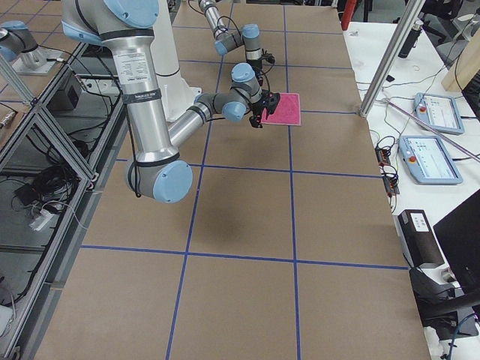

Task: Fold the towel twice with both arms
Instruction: 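Grasp the towel edge nearest the left gripper with the left gripper, then lower the right gripper onto the towel edge nearest it and grasp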

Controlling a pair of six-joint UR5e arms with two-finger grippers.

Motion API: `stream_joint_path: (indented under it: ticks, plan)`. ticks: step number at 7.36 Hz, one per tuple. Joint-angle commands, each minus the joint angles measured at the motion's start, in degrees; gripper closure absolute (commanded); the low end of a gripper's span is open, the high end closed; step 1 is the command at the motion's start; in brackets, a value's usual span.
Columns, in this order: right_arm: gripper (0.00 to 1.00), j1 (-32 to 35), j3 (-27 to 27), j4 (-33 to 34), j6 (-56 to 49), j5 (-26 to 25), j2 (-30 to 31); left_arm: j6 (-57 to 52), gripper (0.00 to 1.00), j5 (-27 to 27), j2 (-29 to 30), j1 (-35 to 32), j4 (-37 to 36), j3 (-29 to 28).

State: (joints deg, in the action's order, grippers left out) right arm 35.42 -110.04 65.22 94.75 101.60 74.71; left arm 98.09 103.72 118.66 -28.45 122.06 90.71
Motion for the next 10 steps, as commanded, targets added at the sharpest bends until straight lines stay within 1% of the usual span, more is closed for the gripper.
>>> stream_joint_path:
  ticks: [1, 2, 4, 5, 7, 8, 10]
  plan:
    - [0.01, 0.0, 0.0, 0.0, -0.1, 0.0, 0.0, 0.0, 0.76, 0.0, 0.0, 0.0, 0.0, 0.0]
    - [0.01, 0.0, 0.1, 0.0, -0.1, 0.0, 0.0, 0.0, 0.81, 0.0, 0.0, 0.0, 0.0, 0.0]
    - [0.01, -0.1, 0.0, 0.0, -0.1, -0.1, 0.0, 0.0, 1.00, -0.1, 0.0, -0.1, 0.0, 0.1]
    - [0.01, -0.9, 0.0, 0.0, 0.0, -0.8, 0.0, -0.3, 1.00, -0.1, 0.0, 0.0, 0.0, 0.2]
    - [0.01, -4.3, 0.4, 0.6, 1.3, -5.1, -0.7, -0.6, 1.00, -0.1, 0.1, -0.1, 0.0, 0.2]
    - [0.02, -6.0, 1.2, 1.4, 4.1, -6.8, -2.4, -0.6, 1.00, 0.0, 0.1, -0.1, 0.0, 0.2]
    - [0.04, -9.2, 4.0, 5.8, 7.8, -10.4, -7.1, -0.6, 1.00, -0.1, 0.1, -0.1, 0.0, 0.3]
